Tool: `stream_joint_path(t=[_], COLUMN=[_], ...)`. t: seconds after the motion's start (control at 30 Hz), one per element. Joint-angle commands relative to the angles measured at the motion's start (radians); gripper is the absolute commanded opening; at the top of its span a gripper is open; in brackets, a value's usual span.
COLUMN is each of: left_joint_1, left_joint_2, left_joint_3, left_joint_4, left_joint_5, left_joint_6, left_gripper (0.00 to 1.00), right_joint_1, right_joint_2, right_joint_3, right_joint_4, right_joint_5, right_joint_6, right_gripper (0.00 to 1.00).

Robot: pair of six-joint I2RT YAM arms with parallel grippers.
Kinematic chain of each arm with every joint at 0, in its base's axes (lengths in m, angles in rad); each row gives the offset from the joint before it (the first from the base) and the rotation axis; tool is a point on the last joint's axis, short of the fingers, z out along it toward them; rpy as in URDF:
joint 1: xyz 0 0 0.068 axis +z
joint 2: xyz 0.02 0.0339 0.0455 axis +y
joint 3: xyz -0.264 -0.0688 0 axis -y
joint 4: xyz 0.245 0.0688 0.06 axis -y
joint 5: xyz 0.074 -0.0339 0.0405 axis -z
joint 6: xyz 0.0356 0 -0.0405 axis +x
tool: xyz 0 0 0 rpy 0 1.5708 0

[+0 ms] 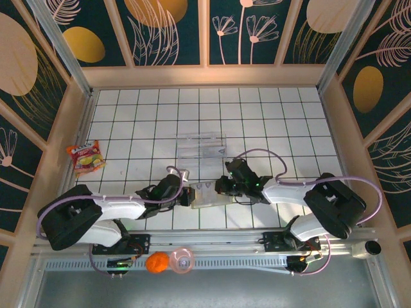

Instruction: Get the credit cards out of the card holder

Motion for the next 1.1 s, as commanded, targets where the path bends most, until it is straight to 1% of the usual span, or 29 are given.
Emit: stream_joint_path(t=[0.0,0.07,0.2,0.27,0.37,0.47,0.5,0.57,0.67,0.73,0.87,0.97,1.07], left_joint_1=[0.016,0.026,0.032,0.03,0.031,0.031,0.031,0.03,0.029,0.029,0.029,0.029,0.03], left_joint_2=[-0.025,-0.034,-0.045,-0.056,-0.085,-0.095,-0.086,-0.06,-0.024,0.006,0.055,0.075,0.096], left_joint_3=[0.017,0.019,0.069,0.091,0.122,0.117,0.112,0.105,0.086,0.082,0.079,0.078,0.074], left_joint_4=[-0.053,-0.053,-0.061,-0.063,-0.12,-0.138,-0.131,-0.114,-0.07,-0.058,-0.047,-0.047,-0.031], left_joint_5=[-0.012,-0.001,0.053,0.064,0.026,0.012,0.019,0.033,0.034,0.029,0.016,0.012,0.024], left_joint_6=[0.037,0.049,0.1,0.113,0.13,0.132,0.132,0.132,0.121,0.115,0.108,0.107,0.103], left_gripper=[0.0,0.0,0.0,0.07,0.13,0.15,0.15,0.13,0.12,0.12,0.09,0.09,0.09], right_joint_1=[-0.001,0.0,0.014,0.028,0.044,0.046,0.048,0.049,0.048,0.047,0.039,0.034,0.024], right_joint_2=[-0.029,-0.039,-0.055,-0.047,-0.034,-0.04,-0.041,-0.049,-0.032,-0.01,0.044,0.073,0.101], right_joint_3=[0.007,0.007,-0.008,0.0,0.019,0.024,0.034,0.04,0.065,0.077,0.091,0.096,0.098], right_joint_4=[-0.099,-0.116,-0.07,-0.056,-0.045,-0.009,-0.014,-0.008,0.009,0.02,0.062,0.077,0.089], right_joint_5=[0.076,0.089,0.061,0.058,0.067,0.02,0.016,0.009,-0.054,-0.077,-0.123,-0.13,-0.138], right_joint_6=[-0.047,-0.057,-0.045,-0.042,-0.041,-0.07,-0.079,-0.097,-0.122,-0.121,-0.118,-0.113,-0.109], right_gripper=[0.0,0.0,0.0,0.0,0.0,0.0,0.01,0.09,0.21,0.26,0.28,0.32,0.32])
